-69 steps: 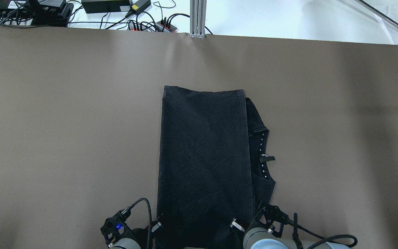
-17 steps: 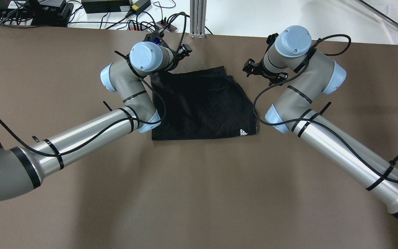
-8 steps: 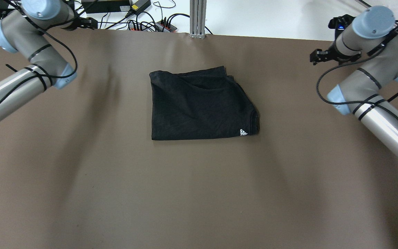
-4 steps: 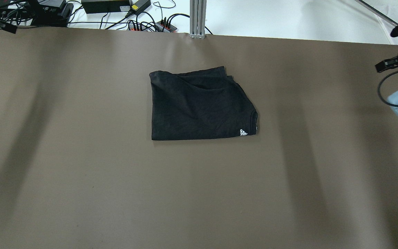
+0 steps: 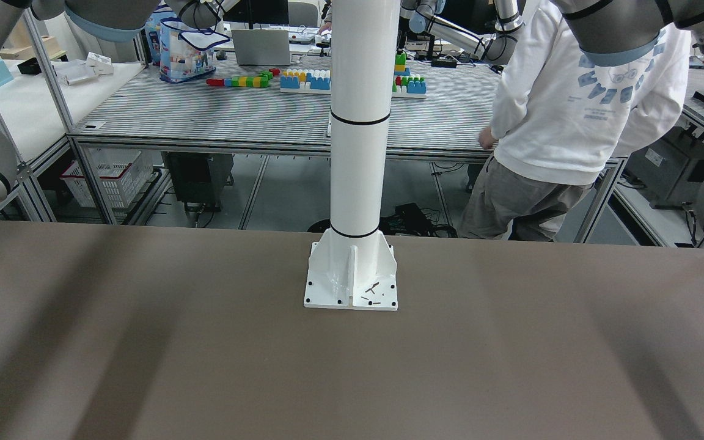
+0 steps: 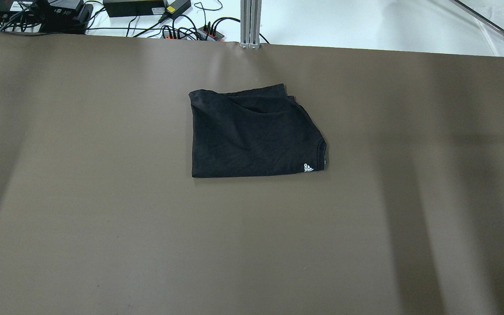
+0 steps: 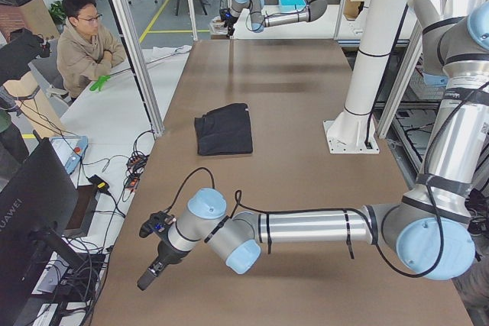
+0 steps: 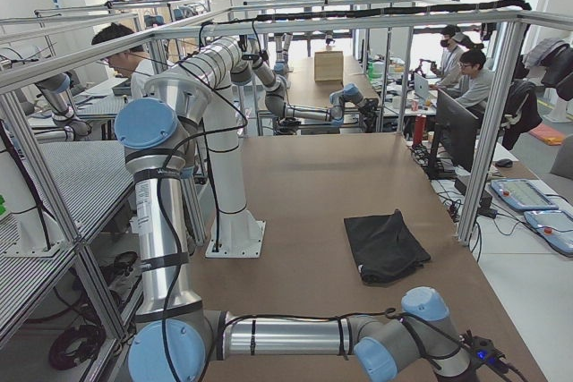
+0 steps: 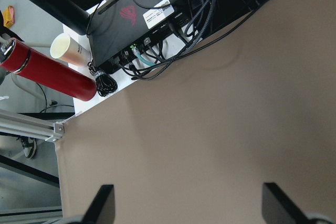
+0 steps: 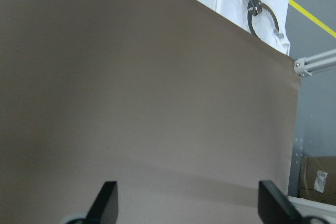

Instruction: Fold clothes

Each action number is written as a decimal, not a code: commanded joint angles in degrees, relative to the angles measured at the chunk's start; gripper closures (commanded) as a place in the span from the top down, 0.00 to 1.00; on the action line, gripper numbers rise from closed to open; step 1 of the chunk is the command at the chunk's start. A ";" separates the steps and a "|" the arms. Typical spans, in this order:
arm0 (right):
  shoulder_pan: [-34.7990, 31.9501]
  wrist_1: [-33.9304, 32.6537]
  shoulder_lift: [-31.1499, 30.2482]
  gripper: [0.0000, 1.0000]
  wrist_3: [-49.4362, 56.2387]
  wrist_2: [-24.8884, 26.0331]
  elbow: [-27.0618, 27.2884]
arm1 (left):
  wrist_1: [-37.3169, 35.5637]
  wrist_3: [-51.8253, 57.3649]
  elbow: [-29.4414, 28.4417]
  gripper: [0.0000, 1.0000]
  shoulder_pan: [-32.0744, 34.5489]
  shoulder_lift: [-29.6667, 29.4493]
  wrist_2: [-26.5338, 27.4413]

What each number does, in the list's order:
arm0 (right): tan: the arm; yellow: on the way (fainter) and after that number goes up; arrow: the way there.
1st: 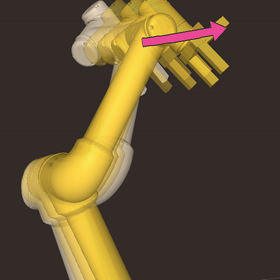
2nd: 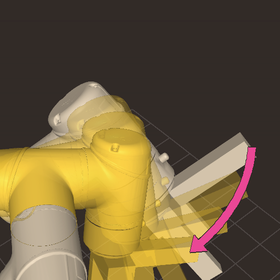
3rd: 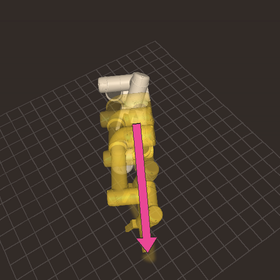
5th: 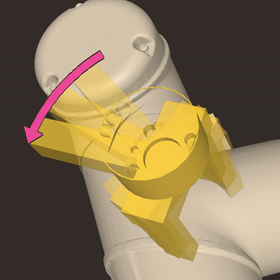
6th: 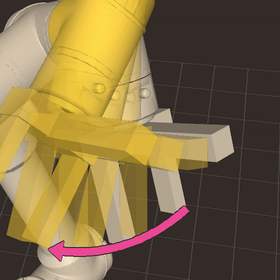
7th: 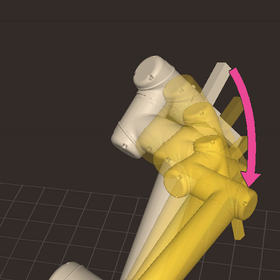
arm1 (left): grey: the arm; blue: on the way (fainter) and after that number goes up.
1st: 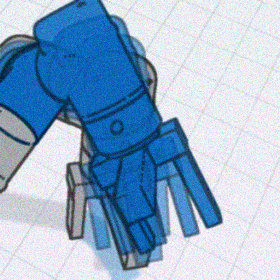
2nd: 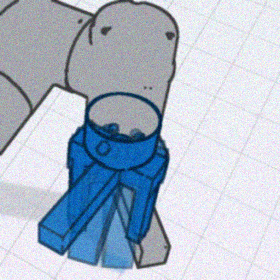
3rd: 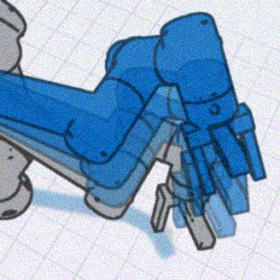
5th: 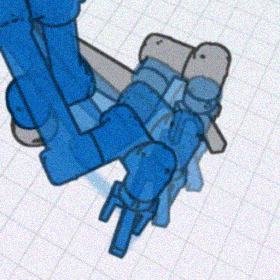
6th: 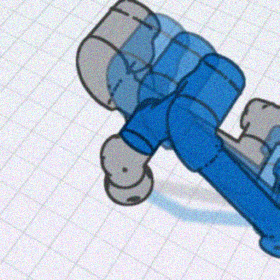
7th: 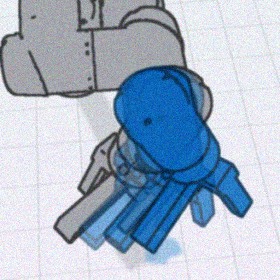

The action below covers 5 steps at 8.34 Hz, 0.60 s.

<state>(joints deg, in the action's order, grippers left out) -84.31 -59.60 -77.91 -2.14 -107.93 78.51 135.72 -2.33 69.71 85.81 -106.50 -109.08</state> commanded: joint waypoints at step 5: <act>-0.42 -0.17 -13.23 0.94 -0.14 0.09 16.50 | -1.59 0.92 16.24 1.00 1.02 12.64 0.27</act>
